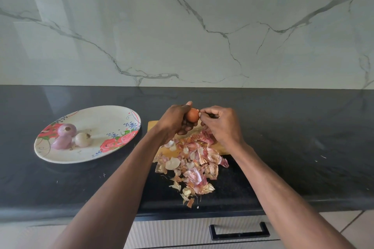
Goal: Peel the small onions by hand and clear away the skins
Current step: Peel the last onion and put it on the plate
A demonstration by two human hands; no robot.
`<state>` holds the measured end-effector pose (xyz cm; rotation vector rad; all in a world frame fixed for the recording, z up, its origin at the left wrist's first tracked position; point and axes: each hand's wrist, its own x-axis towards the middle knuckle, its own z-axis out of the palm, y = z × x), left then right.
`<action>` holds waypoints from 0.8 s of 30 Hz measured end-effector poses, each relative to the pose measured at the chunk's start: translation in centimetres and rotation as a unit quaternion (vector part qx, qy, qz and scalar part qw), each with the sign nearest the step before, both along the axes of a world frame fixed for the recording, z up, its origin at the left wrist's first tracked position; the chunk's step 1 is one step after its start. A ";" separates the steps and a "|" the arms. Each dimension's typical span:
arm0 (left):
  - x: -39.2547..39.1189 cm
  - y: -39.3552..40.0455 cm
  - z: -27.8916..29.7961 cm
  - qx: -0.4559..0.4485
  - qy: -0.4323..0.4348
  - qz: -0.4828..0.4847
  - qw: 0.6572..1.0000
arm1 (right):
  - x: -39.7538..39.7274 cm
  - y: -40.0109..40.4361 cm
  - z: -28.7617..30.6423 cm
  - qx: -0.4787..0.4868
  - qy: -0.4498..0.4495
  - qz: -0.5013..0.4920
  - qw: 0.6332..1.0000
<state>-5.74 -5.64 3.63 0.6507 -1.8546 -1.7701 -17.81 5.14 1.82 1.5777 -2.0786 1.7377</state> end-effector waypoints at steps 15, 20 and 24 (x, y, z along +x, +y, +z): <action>-0.2 0.3 0.0 -0.099 -0.071 0.009 0.993 | 0.2 -0.4 0.0 0.004 0.074 0.031 0.997; -0.2 0.4 0.1 -0.106 -0.091 0.006 0.990 | 0.3 -0.4 0.1 0.019 0.071 0.034 0.997; -0.3 0.5 0.1 -0.102 -0.086 0.004 0.991 | 0.6 -0.5 0.2 0.036 0.088 0.030 0.995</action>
